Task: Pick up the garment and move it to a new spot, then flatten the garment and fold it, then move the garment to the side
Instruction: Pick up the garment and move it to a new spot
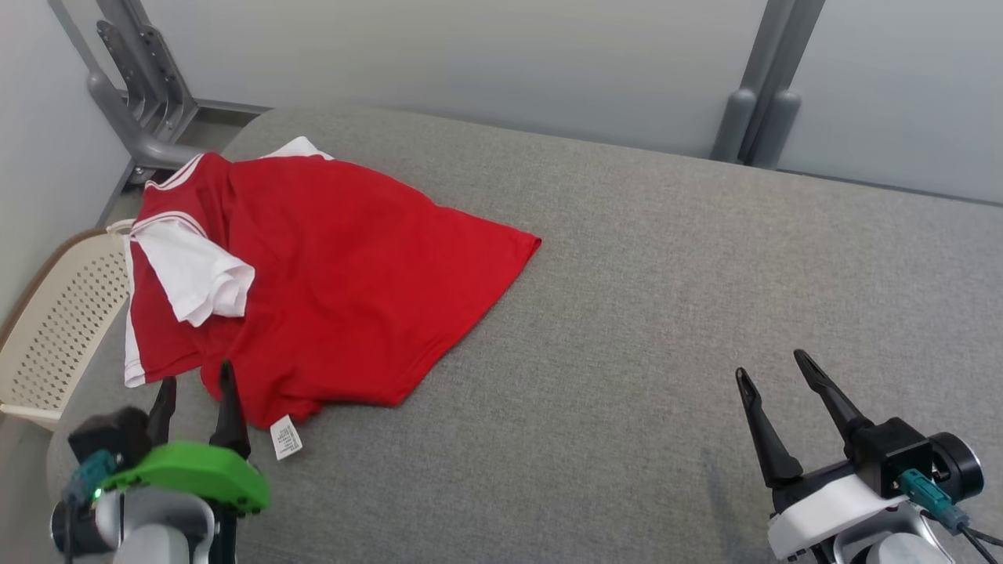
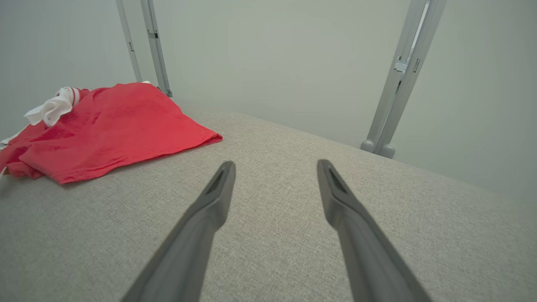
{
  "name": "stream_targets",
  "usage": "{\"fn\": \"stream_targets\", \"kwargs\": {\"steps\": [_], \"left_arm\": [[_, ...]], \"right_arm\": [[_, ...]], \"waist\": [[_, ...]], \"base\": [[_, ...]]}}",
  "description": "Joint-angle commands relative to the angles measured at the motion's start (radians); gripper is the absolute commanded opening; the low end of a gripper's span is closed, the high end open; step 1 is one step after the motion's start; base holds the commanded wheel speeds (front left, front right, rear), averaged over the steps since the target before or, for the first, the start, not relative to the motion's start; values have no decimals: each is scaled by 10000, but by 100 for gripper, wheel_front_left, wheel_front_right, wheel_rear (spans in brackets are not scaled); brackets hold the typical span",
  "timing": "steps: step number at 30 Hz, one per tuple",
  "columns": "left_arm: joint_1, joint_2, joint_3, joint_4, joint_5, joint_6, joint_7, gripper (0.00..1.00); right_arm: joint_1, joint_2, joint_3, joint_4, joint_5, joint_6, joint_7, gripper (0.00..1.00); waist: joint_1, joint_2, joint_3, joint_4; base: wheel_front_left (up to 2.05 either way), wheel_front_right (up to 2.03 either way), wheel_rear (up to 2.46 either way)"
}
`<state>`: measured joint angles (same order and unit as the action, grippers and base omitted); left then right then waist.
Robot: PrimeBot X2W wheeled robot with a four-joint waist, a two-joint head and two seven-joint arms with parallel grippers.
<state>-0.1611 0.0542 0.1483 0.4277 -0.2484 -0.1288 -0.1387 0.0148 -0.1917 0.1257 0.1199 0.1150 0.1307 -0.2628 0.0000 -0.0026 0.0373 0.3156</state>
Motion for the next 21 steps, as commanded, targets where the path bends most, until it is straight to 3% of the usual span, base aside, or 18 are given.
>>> {"fn": "stream_targets", "kwargs": {"steps": [1, 6, 11, 14, 20, 21], "left_arm": [[-614, 55, -26, 241, -172, -23, 359, 100], [-2040, 136, -243, 1479, -518, 29, 2181, 100], [-2719, 311, -307, 2499, -530, 264, 3225, 100], [-3012, 438, -367, 3258, -465, 428, 3605, 100], [-3055, 591, -456, 4859, -550, 340, 3556, 100], [-3039, 617, -493, 5022, -548, 319, 3499, 33]], "right_arm": [[-182, -79, 60, -59, -56, 1, -34, 100], [-425, -282, 211, -40, -58, 1, -34, 100], [-638, -389, 343, 9, 52, 1, -34, 100], [-702, -408, 367, 22, 101, 1, -33, 100], [-595, -298, 262, 90, 203, 1, -34, 100], [-569, -299, 213, 88, 224, 1, -34, 100]], "waist": [[0, 26, 559, -107], [0, 26, 1107, -255], [0, 26, 1364, -471], [0, 26, 1484, -637], [0, 26, 1374, -945], [0, 26, 1346, -966]], "base": [[0, 0, 0], [0, 0, 0], [0, 0, 0], [0, 0, 0], [0, 0, 0], [0, 0, 0]]}}
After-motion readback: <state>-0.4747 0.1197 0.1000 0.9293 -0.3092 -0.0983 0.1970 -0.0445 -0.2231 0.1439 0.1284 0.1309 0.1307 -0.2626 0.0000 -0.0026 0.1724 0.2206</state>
